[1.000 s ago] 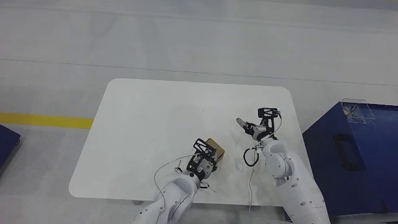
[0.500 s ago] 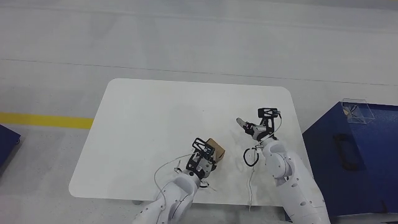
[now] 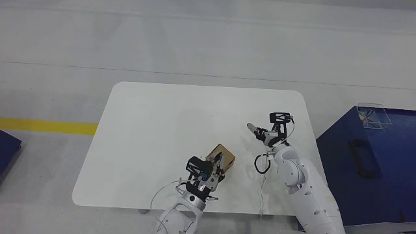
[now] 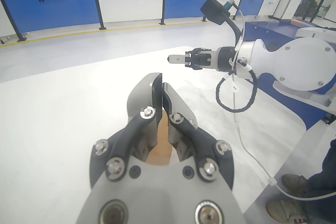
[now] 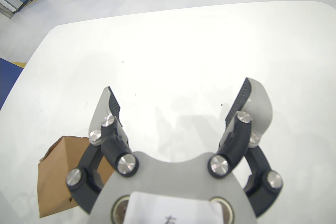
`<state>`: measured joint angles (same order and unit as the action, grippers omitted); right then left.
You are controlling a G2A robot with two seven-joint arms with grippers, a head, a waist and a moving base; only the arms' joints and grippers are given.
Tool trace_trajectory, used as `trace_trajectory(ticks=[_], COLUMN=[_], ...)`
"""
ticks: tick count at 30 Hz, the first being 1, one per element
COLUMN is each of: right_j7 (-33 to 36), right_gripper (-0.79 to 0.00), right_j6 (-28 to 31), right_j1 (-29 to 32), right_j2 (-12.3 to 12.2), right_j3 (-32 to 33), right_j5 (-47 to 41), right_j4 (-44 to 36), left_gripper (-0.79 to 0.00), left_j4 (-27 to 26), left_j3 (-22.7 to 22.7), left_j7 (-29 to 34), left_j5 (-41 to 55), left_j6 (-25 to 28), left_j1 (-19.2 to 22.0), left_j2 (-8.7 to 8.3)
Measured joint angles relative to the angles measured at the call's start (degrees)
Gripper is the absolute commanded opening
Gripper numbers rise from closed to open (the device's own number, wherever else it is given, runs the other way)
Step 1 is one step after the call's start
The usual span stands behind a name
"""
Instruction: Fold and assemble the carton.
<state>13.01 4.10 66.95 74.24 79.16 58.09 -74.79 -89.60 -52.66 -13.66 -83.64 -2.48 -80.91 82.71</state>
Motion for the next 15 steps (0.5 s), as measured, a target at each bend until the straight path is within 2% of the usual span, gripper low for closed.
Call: trace_trajectory(ticks=[4,8,11,15], right_j7=[0.00,0.00,0.00,0.00], right_gripper=[0.000,0.000,-0.001,-0.001], right_j6=[0.00,0.00,0.00,0.00], right_j1=[0.00,0.00,0.00,0.00], right_j2=[0.00,0.00,0.00,0.00], right_j3=[0.00,0.00,0.00,0.00], right_j5=[0.00,0.00,0.00,0.00], right_j4=[0.00,0.00,0.00,0.00], left_gripper=[-0.364,-0.174,-0.064,-0.006], left_j4=[0.00,0.00,0.00,0.00], left_j3=[0.00,0.00,0.00,0.00], left_j7=[0.01,0.00,0.00,0.00], left_j5=[0.00,0.00,0.00,0.00], left_j6=[0.01,0.01,0.01,0.01], left_j1=[0.00,0.00,0.00,0.00], left_j2=[0.00,0.00,0.00,0.00])
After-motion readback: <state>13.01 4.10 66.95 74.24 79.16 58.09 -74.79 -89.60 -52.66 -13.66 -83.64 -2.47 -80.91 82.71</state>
